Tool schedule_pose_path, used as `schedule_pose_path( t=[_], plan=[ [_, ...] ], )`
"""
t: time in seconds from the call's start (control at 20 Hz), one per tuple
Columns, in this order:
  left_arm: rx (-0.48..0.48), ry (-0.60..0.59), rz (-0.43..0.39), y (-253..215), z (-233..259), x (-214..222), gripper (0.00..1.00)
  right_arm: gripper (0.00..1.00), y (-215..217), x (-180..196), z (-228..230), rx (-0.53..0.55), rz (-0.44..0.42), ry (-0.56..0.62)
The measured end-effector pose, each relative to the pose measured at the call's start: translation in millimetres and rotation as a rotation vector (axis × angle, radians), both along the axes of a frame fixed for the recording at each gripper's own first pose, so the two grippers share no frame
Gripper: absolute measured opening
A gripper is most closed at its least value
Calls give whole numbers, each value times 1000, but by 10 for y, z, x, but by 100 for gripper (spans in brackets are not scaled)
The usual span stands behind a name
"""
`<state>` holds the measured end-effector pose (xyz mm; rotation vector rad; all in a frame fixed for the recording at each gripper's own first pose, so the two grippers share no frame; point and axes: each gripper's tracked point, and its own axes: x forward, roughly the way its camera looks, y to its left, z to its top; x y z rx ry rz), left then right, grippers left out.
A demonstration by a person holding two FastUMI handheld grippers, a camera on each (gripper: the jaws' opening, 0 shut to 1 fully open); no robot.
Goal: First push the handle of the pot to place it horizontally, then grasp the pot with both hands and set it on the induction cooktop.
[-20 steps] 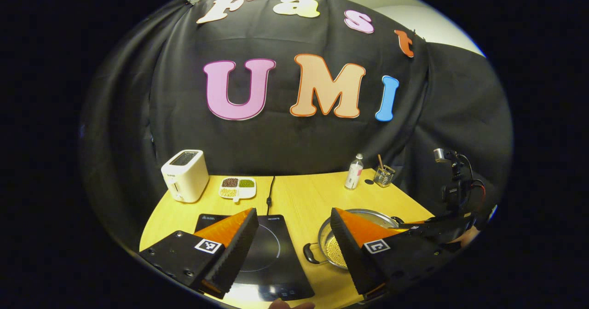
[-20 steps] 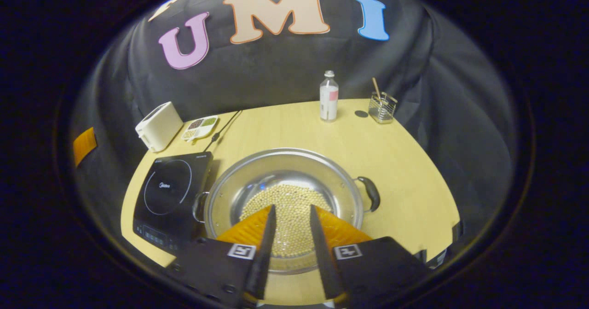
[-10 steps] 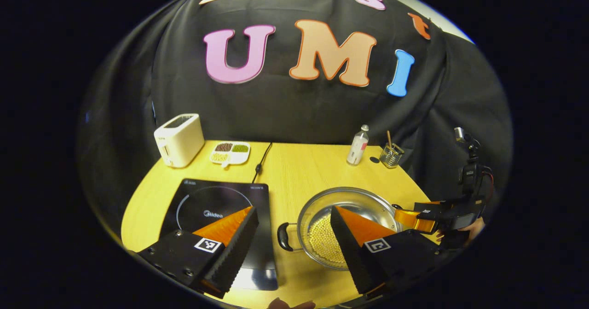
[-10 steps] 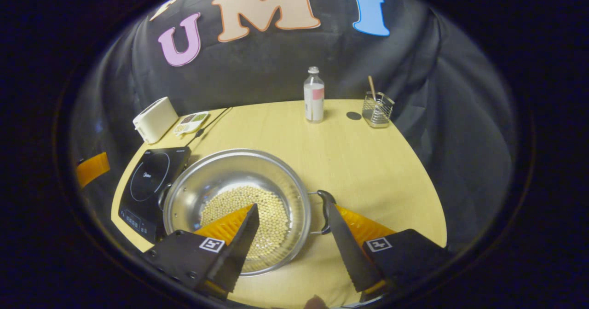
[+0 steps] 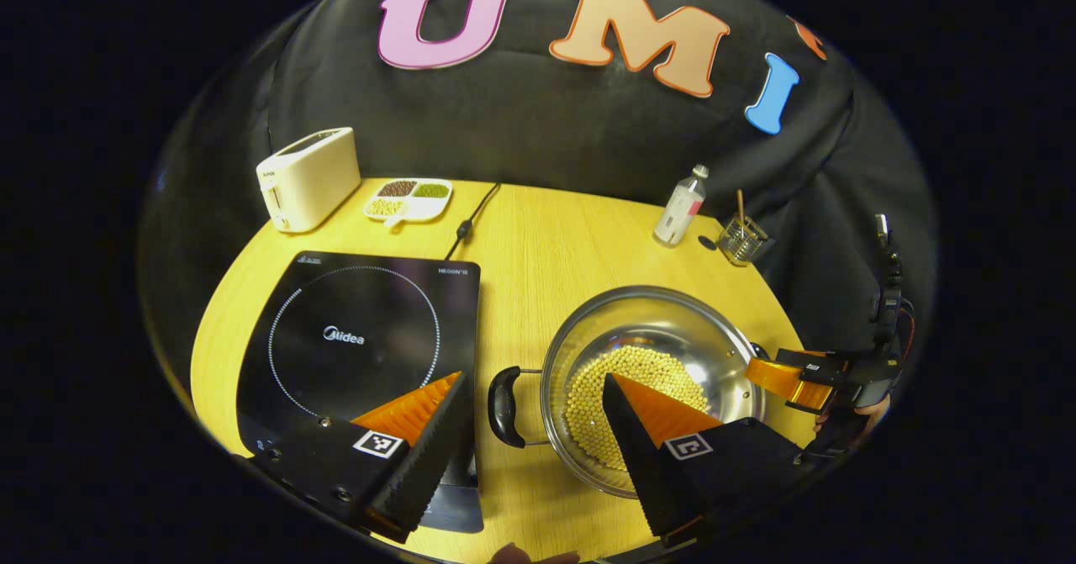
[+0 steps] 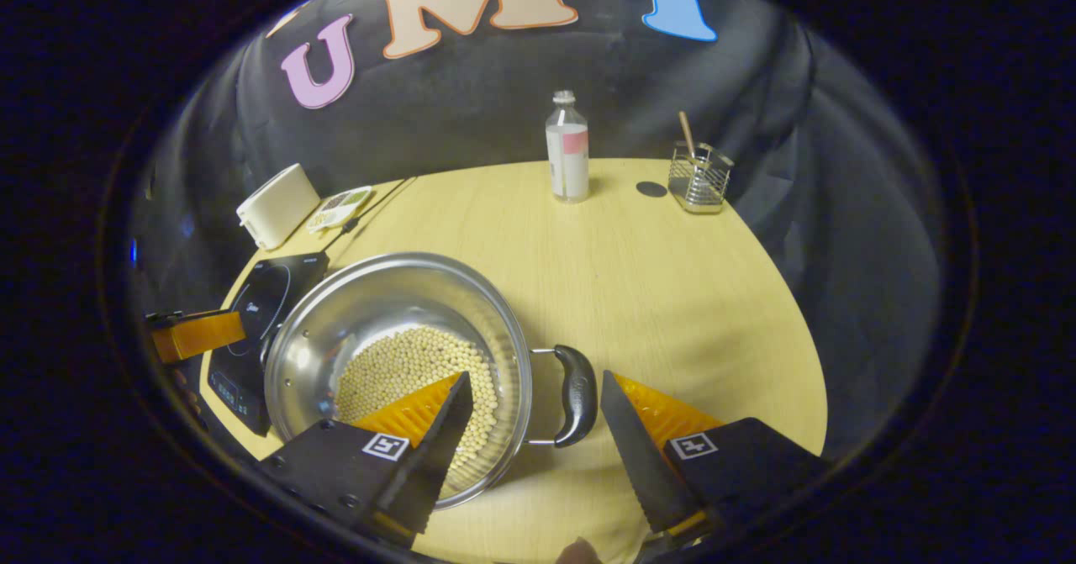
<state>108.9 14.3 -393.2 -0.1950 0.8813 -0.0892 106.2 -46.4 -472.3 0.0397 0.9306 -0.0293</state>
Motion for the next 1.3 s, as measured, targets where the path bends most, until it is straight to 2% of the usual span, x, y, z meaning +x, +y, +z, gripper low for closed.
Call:
schedule_pose_path(
  t=[0.15,0.2,0.25,0.35,0.4,0.5,0.7,0.85,1.0,1.05,1.1,1.25,1.3],
  plan=[
    [18,49,-4,38,-238,7,97,96,-27,-11,-125,12,-2,31],
    [11,58,3,45,-287,21,100,96,-39,3,-155,11,-1,37],
    [-3,69,9,20,-335,32,96,95,-46,31,-192,12,-1,43],
    [-14,91,1,-15,-412,37,96,92,-55,48,-260,19,-6,62],
    [-7,103,-9,-16,-455,42,96,93,-54,65,-296,23,-8,71],
    [-8,127,-28,-60,-543,52,96,83,-55,45,-347,24,-9,91],
    [-3,157,-57,-98,-688,81,94,83,-39,52,-413,34,-18,115],
    [-1,156,-91,-114,-735,157,90,67,-42,45,-508,25,-13,131],
    [-50,171,-88,-143,-746,154,85,67,-63,26,-552,37,-31,144],
    [-71,182,-85,-152,-764,146,90,67,-68,12,-568,40,-37,148],
    [-85,195,-83,-153,-785,130,82,74,-66,9,-589,48,-42,156],
    [-73,219,-88,-134,-868,137,77,76,-100,-6,-628,50,-54,165],
    [-66,222,-88,-123,-874,144,66,67,-148,38,-634,40,-61,165]
  ],
)
